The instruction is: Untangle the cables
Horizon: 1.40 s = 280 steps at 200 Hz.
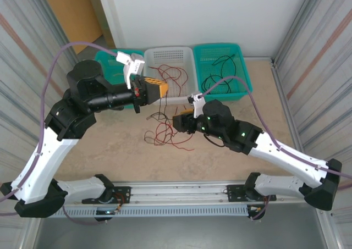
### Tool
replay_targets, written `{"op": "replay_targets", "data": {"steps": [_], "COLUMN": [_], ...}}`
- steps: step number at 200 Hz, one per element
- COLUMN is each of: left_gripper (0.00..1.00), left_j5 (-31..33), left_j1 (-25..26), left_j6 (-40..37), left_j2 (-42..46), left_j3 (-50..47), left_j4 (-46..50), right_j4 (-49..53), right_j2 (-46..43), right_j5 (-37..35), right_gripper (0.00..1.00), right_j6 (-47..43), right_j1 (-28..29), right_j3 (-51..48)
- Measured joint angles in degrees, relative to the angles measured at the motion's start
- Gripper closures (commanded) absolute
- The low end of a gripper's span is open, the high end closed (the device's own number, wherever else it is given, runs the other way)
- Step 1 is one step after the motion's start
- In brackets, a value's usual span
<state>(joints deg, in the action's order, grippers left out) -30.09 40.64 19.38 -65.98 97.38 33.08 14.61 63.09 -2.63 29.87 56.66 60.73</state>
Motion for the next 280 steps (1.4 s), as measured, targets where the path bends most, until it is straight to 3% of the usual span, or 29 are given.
{"op": "replay_targets", "data": {"steps": [48,65,122,139,178,227,250,280], "left_gripper": [1.0,1.0,1.0,1.0,1.0,1.0,1.0,1.0], "left_j5": [0.02,0.02,0.04,0.04,0.0,0.02,0.09,-0.02], "left_j1": [0.0,0.0,0.0,0.0,0.26,0.37,0.37,0.37], "left_j6": [0.0,0.0,0.0,0.0,0.0,0.0,0.02,1.25], "left_j2": [-0.17,-0.26,-0.48,-0.63,-0.83,-1.53,-0.92,-0.79], "left_j3": [0.55,1.33,1.84,1.84,1.84,1.7,-2.05,-13.86], "left_j4": [0.04,0.02,0.0,0.0,-0.02,-0.26,-2.38,-6.78], "right_j4": [-0.04,0.24,3.67,5.25,5.73,6.21,7.67,11.56], "right_j2": [1.42,0.11,-5.01,-5.14,-11.34,-12.87,-10.32,-7.69], "right_j5": [0.72,0.48,-5.77,-9.09,-11.54,-9.55,-9.66,-13.97], "right_gripper": [0.41,0.48,0.55,0.53,0.4,0.41,0.44,0.45], "right_j6": [-0.52,-0.46,-0.17,0.15,1.97,2.97,3.08,4.33], "right_j1": [0.31,1.09,5.03,5.01,2.6,-1.46,-1.46,-0.46], "right_j3": [-0.24,-2.03,-3.17,-3.23,-6.91,-7.21,-6.64,-5.11]}}
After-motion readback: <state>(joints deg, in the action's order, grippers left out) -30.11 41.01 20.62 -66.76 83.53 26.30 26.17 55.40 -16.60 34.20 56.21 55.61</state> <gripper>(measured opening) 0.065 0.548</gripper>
